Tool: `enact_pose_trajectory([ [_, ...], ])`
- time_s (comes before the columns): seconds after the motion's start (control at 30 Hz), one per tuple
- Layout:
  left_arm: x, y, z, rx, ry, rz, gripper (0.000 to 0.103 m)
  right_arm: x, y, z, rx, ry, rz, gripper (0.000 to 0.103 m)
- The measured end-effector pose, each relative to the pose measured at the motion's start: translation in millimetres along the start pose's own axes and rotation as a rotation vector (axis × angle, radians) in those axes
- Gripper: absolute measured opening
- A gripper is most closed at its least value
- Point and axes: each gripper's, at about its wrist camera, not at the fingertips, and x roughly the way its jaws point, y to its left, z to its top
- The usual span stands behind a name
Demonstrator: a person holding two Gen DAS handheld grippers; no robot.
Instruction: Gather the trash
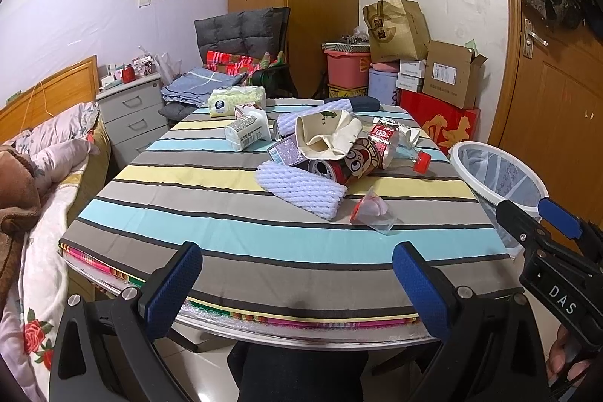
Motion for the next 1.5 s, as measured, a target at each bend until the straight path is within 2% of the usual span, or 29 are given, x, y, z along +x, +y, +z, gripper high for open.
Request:
enact_pose_trajectory([
  [1.5, -3.5, 3.6, 1.1, -0.009, -0.008, 0.004, 0.102, -1.8, -1.7, 1.4, 0.0, -0.01, 0.0, 0.074],
])
